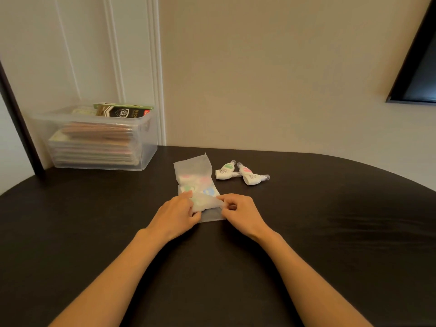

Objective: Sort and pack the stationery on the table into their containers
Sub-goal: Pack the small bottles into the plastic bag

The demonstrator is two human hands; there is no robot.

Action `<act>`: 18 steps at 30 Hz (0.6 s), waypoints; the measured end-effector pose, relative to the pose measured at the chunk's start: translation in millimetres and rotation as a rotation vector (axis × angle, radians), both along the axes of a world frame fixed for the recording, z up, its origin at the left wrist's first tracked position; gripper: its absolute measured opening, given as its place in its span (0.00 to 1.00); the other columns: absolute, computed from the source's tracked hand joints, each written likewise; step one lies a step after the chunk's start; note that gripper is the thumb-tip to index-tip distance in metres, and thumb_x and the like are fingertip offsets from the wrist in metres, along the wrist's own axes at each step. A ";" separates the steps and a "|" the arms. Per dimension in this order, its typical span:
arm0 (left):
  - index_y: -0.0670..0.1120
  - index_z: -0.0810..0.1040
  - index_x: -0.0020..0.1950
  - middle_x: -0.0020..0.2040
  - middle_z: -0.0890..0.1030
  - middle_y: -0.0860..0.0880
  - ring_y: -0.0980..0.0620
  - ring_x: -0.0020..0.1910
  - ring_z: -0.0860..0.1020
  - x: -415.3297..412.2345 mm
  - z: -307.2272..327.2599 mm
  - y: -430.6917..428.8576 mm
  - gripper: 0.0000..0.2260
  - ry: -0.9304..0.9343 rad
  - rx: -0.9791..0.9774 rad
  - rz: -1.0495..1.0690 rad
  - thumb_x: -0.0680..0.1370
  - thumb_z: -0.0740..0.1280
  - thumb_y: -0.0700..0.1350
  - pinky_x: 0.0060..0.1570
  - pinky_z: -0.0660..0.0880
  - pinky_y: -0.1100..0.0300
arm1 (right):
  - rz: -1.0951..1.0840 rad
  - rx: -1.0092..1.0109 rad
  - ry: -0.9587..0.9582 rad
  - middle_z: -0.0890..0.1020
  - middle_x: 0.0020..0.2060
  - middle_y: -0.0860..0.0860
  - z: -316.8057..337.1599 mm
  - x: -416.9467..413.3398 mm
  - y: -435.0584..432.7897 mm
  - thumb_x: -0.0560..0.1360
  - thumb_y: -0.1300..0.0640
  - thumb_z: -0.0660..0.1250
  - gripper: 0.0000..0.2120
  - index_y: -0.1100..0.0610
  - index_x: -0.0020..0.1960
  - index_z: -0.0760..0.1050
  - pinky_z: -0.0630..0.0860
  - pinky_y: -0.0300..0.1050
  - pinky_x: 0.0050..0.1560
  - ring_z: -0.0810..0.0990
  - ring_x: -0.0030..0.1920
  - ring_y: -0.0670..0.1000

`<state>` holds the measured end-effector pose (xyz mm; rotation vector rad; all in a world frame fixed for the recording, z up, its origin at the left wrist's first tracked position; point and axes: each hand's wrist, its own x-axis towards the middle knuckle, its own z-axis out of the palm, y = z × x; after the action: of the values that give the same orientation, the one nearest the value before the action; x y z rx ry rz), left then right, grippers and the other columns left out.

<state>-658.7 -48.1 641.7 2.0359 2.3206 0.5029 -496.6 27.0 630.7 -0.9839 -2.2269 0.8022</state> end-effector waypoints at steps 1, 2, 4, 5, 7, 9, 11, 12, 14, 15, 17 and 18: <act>0.48 0.63 0.31 0.67 0.69 0.49 0.49 0.53 0.75 1.1 -1.3 -1.3 0.17 0.006 0.024 0.005 0.78 0.62 0.49 0.50 0.73 0.55 | 0.005 0.044 -0.023 0.76 0.62 0.48 -1.3 0.7 -1.7 0.71 0.66 0.63 0.12 0.57 0.30 0.69 0.73 0.42 0.59 0.75 0.56 0.45; 0.49 0.63 0.32 0.65 0.69 0.49 0.51 0.54 0.73 1.6 -3.0 -2.9 0.17 0.018 0.064 0.019 0.79 0.62 0.51 0.50 0.73 0.56 | 0.003 0.090 -0.045 0.74 0.62 0.47 -1.8 1.4 -3.2 0.71 0.65 0.64 0.10 0.58 0.32 0.71 0.74 0.43 0.57 0.75 0.54 0.46; 0.49 0.62 0.33 0.57 0.67 0.50 0.54 0.52 0.69 0.4 -6.7 -4.2 0.17 0.042 0.157 0.070 0.78 0.63 0.53 0.47 0.72 0.60 | -0.007 0.165 -0.067 0.73 0.56 0.46 -2.3 1.4 -4.0 0.71 0.65 0.65 0.07 0.61 0.35 0.73 0.75 0.44 0.52 0.75 0.49 0.47; 0.49 0.62 0.33 0.53 0.66 0.51 0.55 0.49 0.67 -0.2 -7.9 -4.5 0.17 0.041 0.189 0.093 0.77 0.64 0.53 0.44 0.72 0.61 | -0.004 0.192 -0.072 0.73 0.53 0.46 -1.4 0.8 -4.4 0.71 0.65 0.65 0.07 0.61 0.35 0.73 0.75 0.44 0.50 0.75 0.47 0.47; 0.49 0.64 0.34 0.48 0.65 0.51 0.55 0.44 0.67 0.7 -9.0 -4.1 0.16 0.001 0.194 0.104 0.77 0.65 0.51 0.42 0.72 0.61 | 0.031 0.198 -0.093 0.74 0.49 0.48 0.3 -1.0 -5.6 0.70 0.65 0.64 0.10 0.57 0.32 0.69 0.74 0.43 0.47 0.74 0.46 0.48; 0.47 0.66 0.36 0.47 0.65 0.51 0.55 0.41 0.68 2.3 -10.0 -2.7 0.13 -0.057 0.173 0.081 0.78 0.63 0.48 0.41 0.71 0.62 | 0.076 0.178 -0.121 0.75 0.48 0.49 0.4 -2.7 -5.7 0.70 0.65 0.64 0.13 0.55 0.30 0.66 0.73 0.41 0.46 0.74 0.45 0.49; 0.46 0.66 0.37 0.48 0.68 0.50 0.55 0.39 0.68 3.3 -10.3 -0.6 0.11 -0.080 0.177 0.058 0.79 0.61 0.44 0.40 0.68 0.63 | 0.095 0.152 -0.139 0.76 0.50 0.48 0.2 -3.6 -3.7 0.70 0.65 0.64 0.11 0.58 0.31 0.68 0.74 0.42 0.48 0.75 0.46 0.48; 0.46 0.66 0.38 0.49 0.69 0.49 0.55 0.40 0.69 3.8 -9.6 -0.1 0.10 -0.085 0.180 0.055 0.80 0.60 0.42 0.40 0.67 0.63 | 0.098 0.141 -0.146 0.76 0.52 0.48 0.2 -3.5 -2.3 0.71 0.65 0.64 0.10 0.59 0.31 0.69 0.75 0.43 0.50 0.76 0.48 0.48; 0.44 0.70 0.40 0.52 0.69 0.48 0.54 0.40 0.70 4.9 -7.5 1.2 0.08 -0.092 0.185 0.069 0.79 0.60 0.39 0.41 0.69 0.62 | 0.088 0.132 -0.145 0.76 0.57 0.47 0.3 -3.0 0.0 0.71 0.65 0.64 0.11 0.59 0.31 0.69 0.74 0.44 0.55 0.76 0.52 0.47; 0.42 0.73 0.41 0.54 0.69 0.47 0.53 0.41 0.71 4.6 -6.1 2.2 0.07 -0.089 0.185 0.084 0.79 0.60 0.39 0.41 0.70 0.61 | 0.079 0.132 -0.137 0.75 0.60 0.46 0.2 -2.6 1.3 0.71 0.65 0.64 0.12 0.58 0.30 0.68 0.73 0.43 0.56 0.75 0.55 0.46; 0.40 0.73 0.39 0.59 0.67 0.48 0.52 0.40 0.72 4.1 -4.1 4.1 0.09 -0.087 0.200 0.105 0.78 0.61 0.38 0.40 0.70 0.60 | 0.074 0.136 -0.136 0.74 0.64 0.46 0.1 -2.5 2.6 0.70 0.65 0.64 0.16 0.56 0.27 0.65 0.71 0.40 0.58 0.73 0.59 0.45; 0.41 0.70 0.35 0.60 0.67 0.49 0.52 0.40 0.72 4.0 -3.3 4.5 0.11 -0.087 0.204 0.102 0.78 0.61 0.38 0.39 0.68 0.60 | 0.076 0.130 -0.142 0.74 0.65 0.46 -0.3 -2.4 3.3 0.70 0.65 0.64 0.16 0.55 0.26 0.64 0.70 0.39 0.58 0.73 0.59 0.45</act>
<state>-654.7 -43.6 638.4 1.9346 2.4201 0.8481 -499.0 30.3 630.4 -0.9239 -2.4172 0.6284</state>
